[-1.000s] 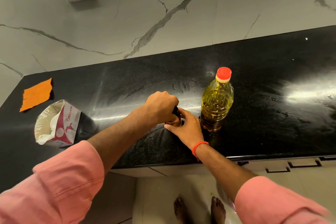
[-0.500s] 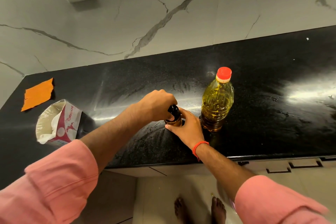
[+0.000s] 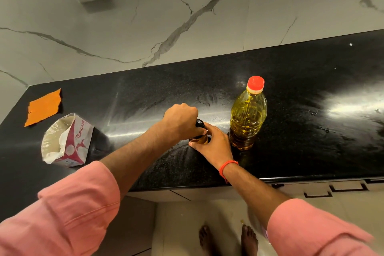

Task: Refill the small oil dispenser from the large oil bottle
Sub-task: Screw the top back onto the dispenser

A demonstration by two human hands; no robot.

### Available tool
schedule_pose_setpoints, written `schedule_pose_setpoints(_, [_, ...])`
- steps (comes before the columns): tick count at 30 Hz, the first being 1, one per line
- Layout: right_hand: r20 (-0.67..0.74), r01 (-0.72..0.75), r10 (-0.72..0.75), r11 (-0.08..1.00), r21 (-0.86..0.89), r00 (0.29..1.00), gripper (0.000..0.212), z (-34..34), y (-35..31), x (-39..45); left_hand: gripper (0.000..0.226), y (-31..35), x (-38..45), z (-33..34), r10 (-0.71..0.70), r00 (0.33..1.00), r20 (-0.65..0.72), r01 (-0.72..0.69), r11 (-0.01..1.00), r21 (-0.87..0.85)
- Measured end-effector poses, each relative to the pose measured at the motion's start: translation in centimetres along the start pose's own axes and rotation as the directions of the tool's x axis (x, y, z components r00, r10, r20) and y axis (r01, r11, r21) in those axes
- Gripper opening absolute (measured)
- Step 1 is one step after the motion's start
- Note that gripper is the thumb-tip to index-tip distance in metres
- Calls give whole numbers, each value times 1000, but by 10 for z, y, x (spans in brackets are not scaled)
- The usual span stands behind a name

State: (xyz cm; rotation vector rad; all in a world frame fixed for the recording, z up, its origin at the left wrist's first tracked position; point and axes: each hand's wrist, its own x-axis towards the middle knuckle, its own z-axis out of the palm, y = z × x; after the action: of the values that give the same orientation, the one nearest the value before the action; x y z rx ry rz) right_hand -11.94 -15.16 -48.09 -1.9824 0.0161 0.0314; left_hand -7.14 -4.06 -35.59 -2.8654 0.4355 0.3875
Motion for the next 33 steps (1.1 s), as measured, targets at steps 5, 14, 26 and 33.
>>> schedule_pose_setpoints(5, [-2, -15, 15, 1000, 12, 1000, 52, -2, -2, -1, 33, 1, -2, -3, 145, 989, 1, -145, 987, 68])
schedule_pose_setpoints(14, [-21, -10, 10, 1000, -4, 1000, 47, -1, -1, 1, 38, -7, 0, 11, 254, 967, 23, -255, 966, 45])
schedule_pose_setpoints(26, [-16, -6, 7, 1000, 21, 1000, 53, 1, 2, 0, 47, 8, 8, 0, 17, 1000, 22, -19, 996, 84])
schedule_pose_setpoints(33, [-14, 1, -1, 1000, 7, 1000, 51, 1, 2, 0, 54, 10, 5, -2, -66, 998, 5, 66, 997, 28])
